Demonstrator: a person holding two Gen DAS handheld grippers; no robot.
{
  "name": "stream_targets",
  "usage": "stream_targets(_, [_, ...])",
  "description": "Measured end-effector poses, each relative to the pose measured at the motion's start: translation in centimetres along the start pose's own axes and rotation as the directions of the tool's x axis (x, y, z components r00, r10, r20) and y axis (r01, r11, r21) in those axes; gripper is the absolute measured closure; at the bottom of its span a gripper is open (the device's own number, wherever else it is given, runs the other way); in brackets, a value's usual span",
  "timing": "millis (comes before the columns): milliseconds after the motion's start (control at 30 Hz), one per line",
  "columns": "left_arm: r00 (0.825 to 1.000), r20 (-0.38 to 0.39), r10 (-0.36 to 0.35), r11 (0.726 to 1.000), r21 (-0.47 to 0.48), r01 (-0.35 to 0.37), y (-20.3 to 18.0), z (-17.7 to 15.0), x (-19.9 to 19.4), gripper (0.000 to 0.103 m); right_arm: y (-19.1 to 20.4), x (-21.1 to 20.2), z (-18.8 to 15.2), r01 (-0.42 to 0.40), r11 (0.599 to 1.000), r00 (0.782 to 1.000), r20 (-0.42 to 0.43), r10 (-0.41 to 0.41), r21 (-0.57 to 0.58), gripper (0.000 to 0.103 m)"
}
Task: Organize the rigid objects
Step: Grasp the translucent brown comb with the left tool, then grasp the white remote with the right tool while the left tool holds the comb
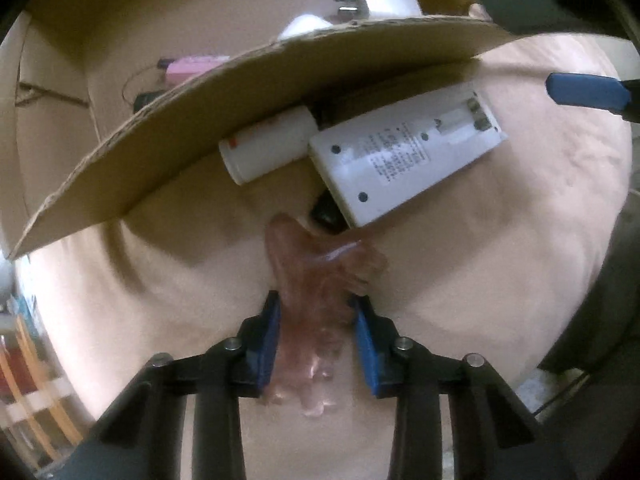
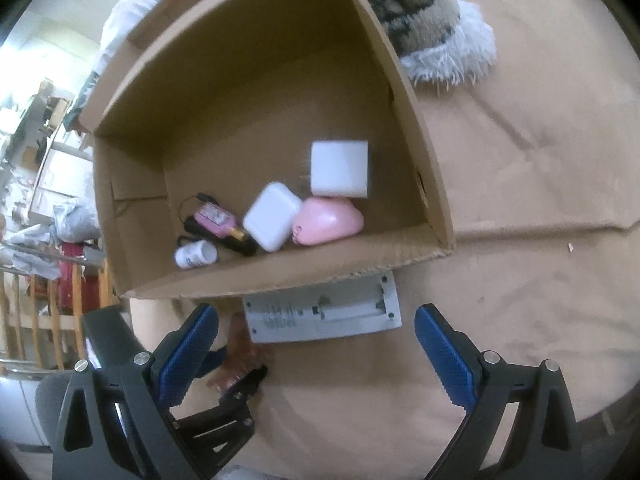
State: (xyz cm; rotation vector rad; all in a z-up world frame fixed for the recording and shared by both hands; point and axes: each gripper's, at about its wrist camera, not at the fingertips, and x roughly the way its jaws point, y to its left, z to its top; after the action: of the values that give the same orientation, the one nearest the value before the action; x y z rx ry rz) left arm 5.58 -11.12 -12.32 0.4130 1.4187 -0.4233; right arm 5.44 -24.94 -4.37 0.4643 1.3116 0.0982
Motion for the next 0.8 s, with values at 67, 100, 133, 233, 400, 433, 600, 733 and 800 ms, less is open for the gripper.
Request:
stream_targets(67, [1.0, 0.006, -0.011, 1.0, -0.022, 0.012, 0.3, 0.1, -0.3, 0.071, -0.3, 0.6, -0.1, 0.009, 1.0, 1.0, -0.024, -0.009, -0.001, 0.0])
stream_targets(100, [1.0, 0.012, -0.02, 0.999, -0.042, 0.021, 0.6, 0.0, -0.7, 0.071, -0.5, 1.0, -0.2, 0.018, 1.0, 0.999, -0.039, -0.018, 0.0, 0.0])
stream_targets(133, [0.999, 0.019, -0.027, 0.998, -0.058, 0.028, 0.8, -0.2, -1.0, 0.071, -0.8, 1.4, -0.2, 0.03, 1.0, 0.998, -0.057, -0.03, 0.003, 0.0])
stream_targets(233, [0.998, 0.051, -0.043, 0.993, -0.108, 0.048, 1.7, -0.6, -2.6, 0.071, -1.9, 2.4, -0.3, 0.011, 0.999, 0.996, -0.09, -0.006, 0.053, 0.0])
stream_targets(400, [0.993, 0.1, -0.057, 0.97, -0.228, 0.078, 3.8, -1.8, -4.7, 0.071, -3.4, 3.1, -0.2, 0.007, 0.993, 0.994, -0.106, 0.006, 0.119, 0.0])
stream_targets(433, [0.992, 0.106, -0.062, 0.961, -0.261, 0.088, 4.5, -2.3, -4.9, 0.071, -3.5, 3.4, 0.1, 0.035, 0.993, 0.995, -0.1, -0.024, 0.11, 0.0])
stream_targets(600, [0.985, 0.165, -0.043, 0.93, -0.354, 0.1, 6.7, -4.1, -6.9, 0.071, -1.8, 5.0, 1.8, 0.046, 0.999, 0.995, -0.087, -0.046, -0.008, 0.0])
stream_targets(733, [0.977, 0.212, 0.005, 0.92, -0.383, 0.078, 7.1, -4.3, -8.7, 0.071, -0.4, 5.4, 1.2, -0.014, 0.998, 0.995, -0.104, 0.007, -0.062, 0.0])
stream_targets(800, [0.975, 0.224, 0.01, 0.911, -0.404, 0.084, 7.6, -4.3, -9.3, 0.071, 0.6, 5.5, 0.7, -0.015, 0.993, 0.993, -0.117, 0.001, -0.118, 0.0])
